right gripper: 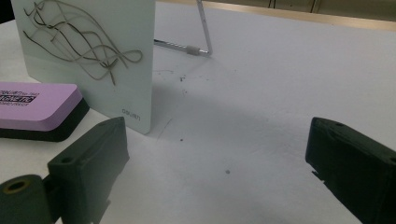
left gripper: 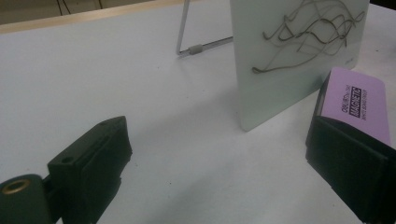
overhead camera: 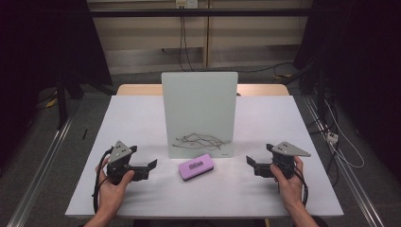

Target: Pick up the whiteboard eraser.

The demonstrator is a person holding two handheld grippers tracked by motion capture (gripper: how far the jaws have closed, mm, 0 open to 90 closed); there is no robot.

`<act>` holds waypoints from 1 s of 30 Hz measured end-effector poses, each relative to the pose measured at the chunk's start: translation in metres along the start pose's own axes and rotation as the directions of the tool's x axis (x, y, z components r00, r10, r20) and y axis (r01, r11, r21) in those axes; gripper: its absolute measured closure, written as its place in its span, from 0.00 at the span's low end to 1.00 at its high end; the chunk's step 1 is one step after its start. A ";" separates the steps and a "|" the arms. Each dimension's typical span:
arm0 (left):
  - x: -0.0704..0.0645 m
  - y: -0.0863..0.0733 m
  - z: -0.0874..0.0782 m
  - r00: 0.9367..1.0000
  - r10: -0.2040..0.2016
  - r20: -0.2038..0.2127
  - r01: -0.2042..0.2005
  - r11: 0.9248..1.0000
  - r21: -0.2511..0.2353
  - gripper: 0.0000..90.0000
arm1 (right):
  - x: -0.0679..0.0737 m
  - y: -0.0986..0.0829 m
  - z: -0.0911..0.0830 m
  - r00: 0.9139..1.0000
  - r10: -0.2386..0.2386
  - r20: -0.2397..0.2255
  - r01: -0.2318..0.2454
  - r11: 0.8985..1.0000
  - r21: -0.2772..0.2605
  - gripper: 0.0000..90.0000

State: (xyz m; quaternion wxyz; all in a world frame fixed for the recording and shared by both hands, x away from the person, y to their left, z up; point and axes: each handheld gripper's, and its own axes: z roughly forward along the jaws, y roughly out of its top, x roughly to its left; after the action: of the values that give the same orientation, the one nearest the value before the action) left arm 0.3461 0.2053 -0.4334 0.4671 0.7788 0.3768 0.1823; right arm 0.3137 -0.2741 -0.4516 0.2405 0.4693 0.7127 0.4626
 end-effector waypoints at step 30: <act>-0.016 0.027 0.010 0.990 0.071 0.119 -0.072 0.997 0.007 0.09 | 0.002 0.000 -0.001 1.000 -0.002 0.000 0.002 1.000 -0.001 0.06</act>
State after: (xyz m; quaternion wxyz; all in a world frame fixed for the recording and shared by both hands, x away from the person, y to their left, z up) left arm 0.3539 0.1798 -0.4137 0.4776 0.8039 0.3211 0.1503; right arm 0.3126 -0.2731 -0.4507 0.2412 0.4684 0.7131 0.4625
